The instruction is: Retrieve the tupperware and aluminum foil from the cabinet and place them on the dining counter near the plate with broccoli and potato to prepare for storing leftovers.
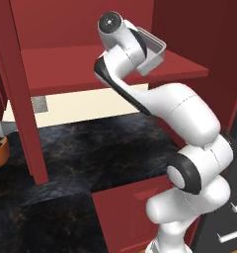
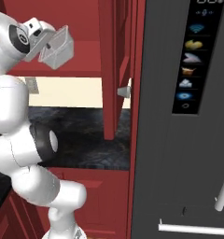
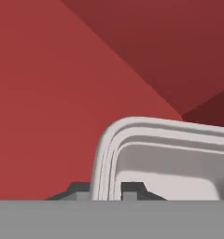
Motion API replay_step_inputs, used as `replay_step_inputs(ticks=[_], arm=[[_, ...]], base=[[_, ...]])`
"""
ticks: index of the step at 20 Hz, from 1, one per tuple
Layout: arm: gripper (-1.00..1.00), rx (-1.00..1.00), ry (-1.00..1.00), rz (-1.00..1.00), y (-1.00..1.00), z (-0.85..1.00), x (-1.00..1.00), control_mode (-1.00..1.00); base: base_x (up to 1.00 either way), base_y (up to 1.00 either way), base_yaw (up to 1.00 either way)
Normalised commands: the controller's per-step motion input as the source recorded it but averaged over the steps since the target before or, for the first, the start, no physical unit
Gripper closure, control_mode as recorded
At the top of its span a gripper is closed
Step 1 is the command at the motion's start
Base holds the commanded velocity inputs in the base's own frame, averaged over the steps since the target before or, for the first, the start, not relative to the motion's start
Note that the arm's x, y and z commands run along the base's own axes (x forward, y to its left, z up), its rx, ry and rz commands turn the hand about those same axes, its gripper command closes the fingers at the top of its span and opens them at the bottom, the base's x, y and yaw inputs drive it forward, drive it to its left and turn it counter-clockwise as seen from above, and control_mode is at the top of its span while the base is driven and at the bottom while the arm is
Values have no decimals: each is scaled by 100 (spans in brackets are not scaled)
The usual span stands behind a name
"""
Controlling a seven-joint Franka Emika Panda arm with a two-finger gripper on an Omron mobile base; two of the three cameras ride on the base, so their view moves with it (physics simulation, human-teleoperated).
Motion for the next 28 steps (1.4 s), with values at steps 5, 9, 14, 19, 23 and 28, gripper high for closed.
replay_step_inputs(ticks=[5, 9, 14, 19, 23, 28], arm=[[100, -1, -3, 13, 0, 4, -100, -100], [100, 0, 0, 9, -6, 22, -100, -100], [100, 0, 20, -3, -2, 11, -100, -100], [100, -4, 44, -12, 0, -2, -100, -100], [100, -6, 44, -15, -4, -22, -100, -100], [100, 0, 0, 0, 0, 0, 0, 100]], base=[[0, 0, 0], [0, 0, 0], [0, 0, 0], [0, 0, 0], [0, 0, 0], [-100, -58, -39]])
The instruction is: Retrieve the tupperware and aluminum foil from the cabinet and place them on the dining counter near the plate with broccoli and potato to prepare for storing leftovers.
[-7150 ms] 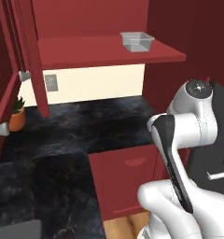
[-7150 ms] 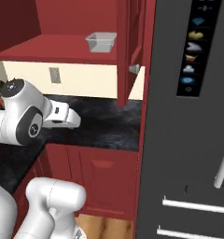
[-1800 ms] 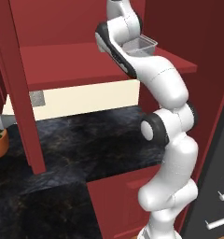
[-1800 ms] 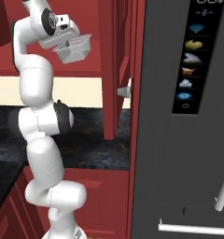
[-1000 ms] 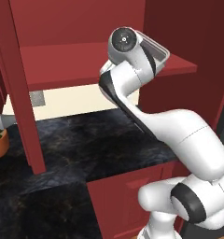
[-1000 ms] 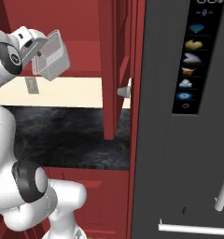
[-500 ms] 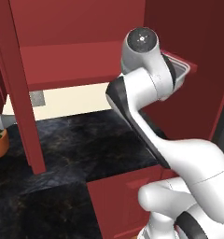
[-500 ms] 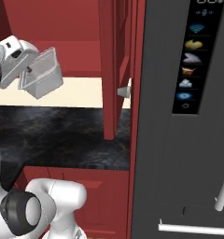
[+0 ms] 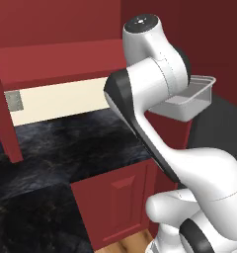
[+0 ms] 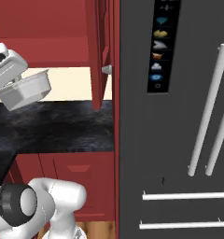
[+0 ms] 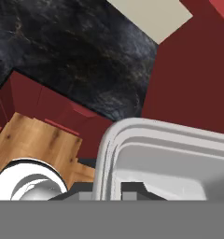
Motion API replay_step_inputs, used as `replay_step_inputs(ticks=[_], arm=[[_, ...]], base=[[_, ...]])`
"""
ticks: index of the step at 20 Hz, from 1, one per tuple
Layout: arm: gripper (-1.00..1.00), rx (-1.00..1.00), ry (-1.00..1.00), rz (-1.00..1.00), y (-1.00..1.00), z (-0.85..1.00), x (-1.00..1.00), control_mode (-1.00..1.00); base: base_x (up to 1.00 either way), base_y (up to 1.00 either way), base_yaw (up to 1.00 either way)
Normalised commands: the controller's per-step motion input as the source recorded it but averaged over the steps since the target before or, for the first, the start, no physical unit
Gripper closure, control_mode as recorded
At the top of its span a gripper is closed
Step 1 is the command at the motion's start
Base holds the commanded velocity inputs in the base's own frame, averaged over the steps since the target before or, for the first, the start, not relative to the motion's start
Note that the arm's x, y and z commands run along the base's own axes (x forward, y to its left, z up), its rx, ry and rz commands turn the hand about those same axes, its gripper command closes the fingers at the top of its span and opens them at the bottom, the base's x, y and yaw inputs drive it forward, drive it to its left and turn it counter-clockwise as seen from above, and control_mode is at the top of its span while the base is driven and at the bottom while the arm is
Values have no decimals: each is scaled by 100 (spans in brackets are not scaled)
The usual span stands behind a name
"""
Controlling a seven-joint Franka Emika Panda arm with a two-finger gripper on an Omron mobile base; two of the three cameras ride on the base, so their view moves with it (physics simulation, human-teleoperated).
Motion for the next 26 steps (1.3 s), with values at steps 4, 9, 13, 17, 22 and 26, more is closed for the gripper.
replay_step_inputs(ticks=[4, 9, 13, 17, 22, 26], arm=[[100, 0, 0, 0, 0, 0, 0, 100], [100, 0, 0, 0, 0, 0, 0, 100], [100, 0, 0, 0, 0, 0, 0, 100], [100, 0, 0, 0, 0, 0, 0, 100], [100, 0, 0, 0, 0, 0, 0, 100], [100, 0, 0, 0, 0, 0, 0, 100]], base=[[-100, -69, -48], [-75, -31, -70], [-2, -11, -94], [0, 0, -96], [40, 7, -73], [80, 35, -60]])
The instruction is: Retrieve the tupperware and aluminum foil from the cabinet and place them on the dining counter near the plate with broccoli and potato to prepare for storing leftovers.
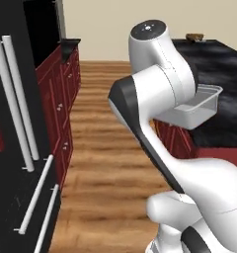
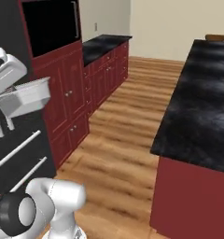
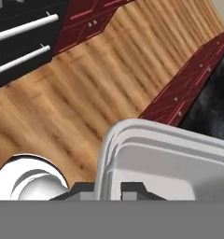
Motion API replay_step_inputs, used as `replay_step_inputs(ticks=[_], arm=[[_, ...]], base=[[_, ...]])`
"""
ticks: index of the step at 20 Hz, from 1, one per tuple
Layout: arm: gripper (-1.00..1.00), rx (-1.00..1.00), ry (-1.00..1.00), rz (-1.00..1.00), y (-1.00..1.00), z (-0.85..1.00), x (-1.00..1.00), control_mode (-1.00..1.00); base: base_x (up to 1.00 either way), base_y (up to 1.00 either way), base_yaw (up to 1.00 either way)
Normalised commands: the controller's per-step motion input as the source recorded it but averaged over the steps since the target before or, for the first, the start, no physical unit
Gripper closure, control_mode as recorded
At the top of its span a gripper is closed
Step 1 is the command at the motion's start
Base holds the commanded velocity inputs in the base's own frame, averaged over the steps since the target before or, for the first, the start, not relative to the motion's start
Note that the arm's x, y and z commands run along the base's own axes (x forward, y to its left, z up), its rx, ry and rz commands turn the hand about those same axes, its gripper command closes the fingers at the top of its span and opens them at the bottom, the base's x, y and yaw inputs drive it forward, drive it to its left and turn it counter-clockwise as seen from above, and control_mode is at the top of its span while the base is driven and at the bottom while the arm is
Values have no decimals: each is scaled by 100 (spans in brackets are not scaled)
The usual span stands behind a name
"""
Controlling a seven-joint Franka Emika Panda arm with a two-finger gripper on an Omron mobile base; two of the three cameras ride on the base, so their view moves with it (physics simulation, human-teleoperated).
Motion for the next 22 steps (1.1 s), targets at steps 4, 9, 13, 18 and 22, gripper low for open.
replay_step_inputs(ticks=[4, 9, 13, 18, 22], arm=[[100, 0, 0, 0, 0, 0, 0, 100], [100, 0, 0, 0, 0, 0, 0, 100], [100, 0, 0, 0, 0, 0, 0, 100], [100, 0, 0, 0, 0, 0, 0, 100], [100, 0, 0, 0, 0, 0, 0, 100]], base=[[98, 60, -52], [100, 74, -46], [100, 69, -35], [100, 67, -25], [100, 67, -21]])
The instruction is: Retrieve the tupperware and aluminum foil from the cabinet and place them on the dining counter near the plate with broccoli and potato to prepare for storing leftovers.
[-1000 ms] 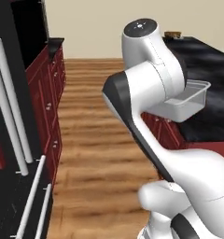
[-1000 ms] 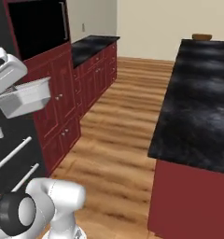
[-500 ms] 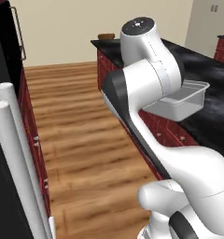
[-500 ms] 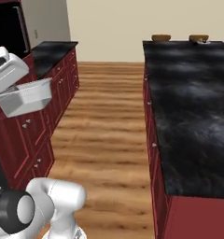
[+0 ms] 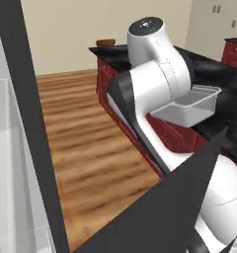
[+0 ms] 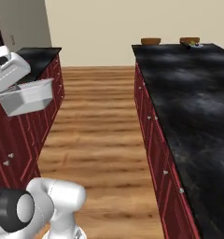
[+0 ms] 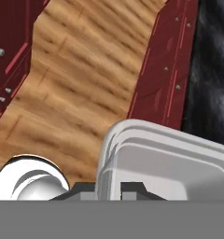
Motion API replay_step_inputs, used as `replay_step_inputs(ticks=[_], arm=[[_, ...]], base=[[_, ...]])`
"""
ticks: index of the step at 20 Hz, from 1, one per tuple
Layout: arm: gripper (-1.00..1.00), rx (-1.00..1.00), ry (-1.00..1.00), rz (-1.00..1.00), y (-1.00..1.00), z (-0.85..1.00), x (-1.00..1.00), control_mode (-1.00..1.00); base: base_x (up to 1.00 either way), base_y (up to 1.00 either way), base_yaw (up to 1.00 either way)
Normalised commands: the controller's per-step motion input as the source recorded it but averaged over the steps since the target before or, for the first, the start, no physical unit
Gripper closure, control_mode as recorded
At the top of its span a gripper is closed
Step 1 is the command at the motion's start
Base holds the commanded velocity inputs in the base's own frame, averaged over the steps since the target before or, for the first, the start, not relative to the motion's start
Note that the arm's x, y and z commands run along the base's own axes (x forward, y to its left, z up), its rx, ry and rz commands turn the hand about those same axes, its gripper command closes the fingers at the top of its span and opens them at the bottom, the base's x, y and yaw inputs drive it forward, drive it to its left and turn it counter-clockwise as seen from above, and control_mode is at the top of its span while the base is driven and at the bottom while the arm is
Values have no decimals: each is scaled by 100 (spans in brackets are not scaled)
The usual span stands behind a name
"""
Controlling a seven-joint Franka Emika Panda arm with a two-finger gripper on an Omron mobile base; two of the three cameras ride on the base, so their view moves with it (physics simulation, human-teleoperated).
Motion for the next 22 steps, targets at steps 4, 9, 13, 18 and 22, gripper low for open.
replay_step_inputs(ticks=[4, 9, 13, 18, 22], arm=[[100, 0, 0, 0, 0, 0, 0, 100], [100, 0, 0, 0, 0, 0, 0, 100], [100, 0, 0, 0, 0, 0, 0, 100], [100, 0, 0, 0, 0, 0, 0, 100], [100, 0, 0, 0, 0, 0, 0, 100]], base=[[100, 67, -21], [100, 53, -22], [100, 38, -17], [100, 36, -9], [100, 53, -2]])
